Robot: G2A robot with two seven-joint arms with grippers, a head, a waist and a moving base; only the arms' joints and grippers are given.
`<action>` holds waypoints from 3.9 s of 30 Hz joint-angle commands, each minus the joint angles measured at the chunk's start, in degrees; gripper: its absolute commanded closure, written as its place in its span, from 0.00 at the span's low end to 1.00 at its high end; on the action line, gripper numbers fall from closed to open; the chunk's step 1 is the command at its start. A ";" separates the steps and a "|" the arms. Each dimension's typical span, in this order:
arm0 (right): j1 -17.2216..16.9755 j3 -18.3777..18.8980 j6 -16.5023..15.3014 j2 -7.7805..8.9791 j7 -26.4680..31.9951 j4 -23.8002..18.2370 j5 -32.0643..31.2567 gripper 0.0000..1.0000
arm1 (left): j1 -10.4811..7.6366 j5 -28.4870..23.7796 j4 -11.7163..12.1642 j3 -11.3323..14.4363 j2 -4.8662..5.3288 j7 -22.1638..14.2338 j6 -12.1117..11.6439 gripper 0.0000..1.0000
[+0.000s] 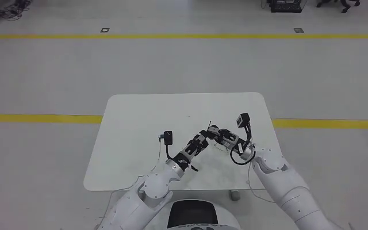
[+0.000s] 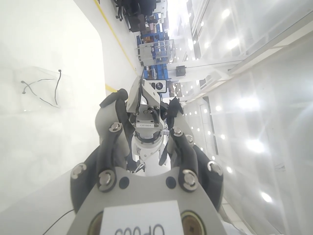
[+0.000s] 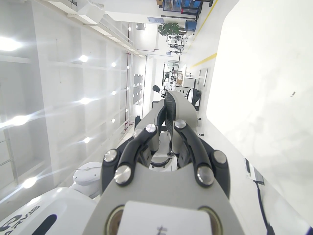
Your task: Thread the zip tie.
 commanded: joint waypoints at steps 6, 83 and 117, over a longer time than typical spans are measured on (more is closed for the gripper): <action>0.09 0.06 0.00 -0.18 -0.62 0.29 -1.24 1.00 | 0.08 0.05 0.04 -0.06 -0.07 0.19 0.15 0.75; 0.45 5.18 2.64 0.15 10.67 3.88 -2.38 0.00 | 1.96 -0.59 -0.75 -4.84 1.61 -15.11 0.19 1.00; 8.57 3.18 4.15 2.23 39.51 16.01 6.09 0.00 | 0.23 -9.86 2.80 -9.00 4.57 -39.58 -1.88 1.00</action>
